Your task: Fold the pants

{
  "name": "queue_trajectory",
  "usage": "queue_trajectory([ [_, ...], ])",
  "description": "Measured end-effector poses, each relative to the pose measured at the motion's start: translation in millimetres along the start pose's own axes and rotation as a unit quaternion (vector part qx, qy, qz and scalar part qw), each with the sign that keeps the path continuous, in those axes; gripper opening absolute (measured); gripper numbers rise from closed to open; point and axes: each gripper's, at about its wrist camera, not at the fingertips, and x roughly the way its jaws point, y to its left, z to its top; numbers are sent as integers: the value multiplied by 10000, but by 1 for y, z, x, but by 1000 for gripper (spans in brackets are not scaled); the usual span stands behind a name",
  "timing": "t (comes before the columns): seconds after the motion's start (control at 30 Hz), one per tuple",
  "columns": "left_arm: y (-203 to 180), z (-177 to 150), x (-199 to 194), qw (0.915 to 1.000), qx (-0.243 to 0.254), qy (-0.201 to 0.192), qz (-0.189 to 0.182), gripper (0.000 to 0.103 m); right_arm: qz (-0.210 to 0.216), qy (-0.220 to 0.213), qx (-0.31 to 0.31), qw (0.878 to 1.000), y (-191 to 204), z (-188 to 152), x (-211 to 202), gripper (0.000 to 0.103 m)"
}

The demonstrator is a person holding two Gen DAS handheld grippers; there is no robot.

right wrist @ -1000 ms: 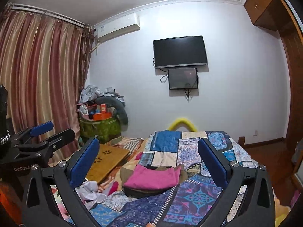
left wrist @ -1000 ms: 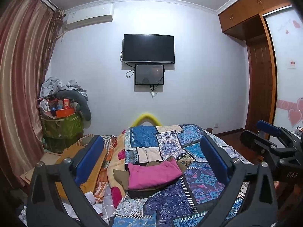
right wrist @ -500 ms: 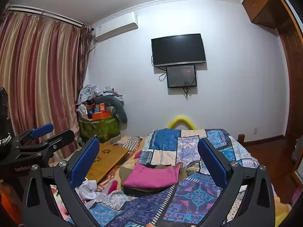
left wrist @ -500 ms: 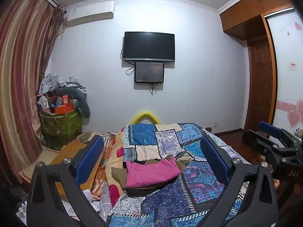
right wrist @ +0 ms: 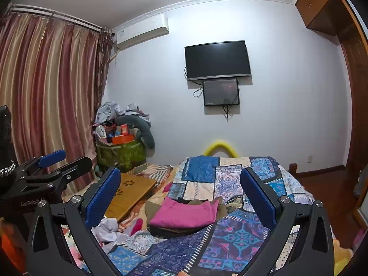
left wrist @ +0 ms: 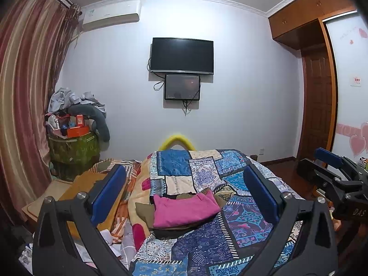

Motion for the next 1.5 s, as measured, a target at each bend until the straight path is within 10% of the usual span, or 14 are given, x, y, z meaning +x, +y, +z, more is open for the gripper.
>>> queue_trajectory([
  [1.5, -7, -4, -3, 9998, 18, 68, -195, 103, -50, 30, 37, 10000, 0, 2, -5, 103],
])
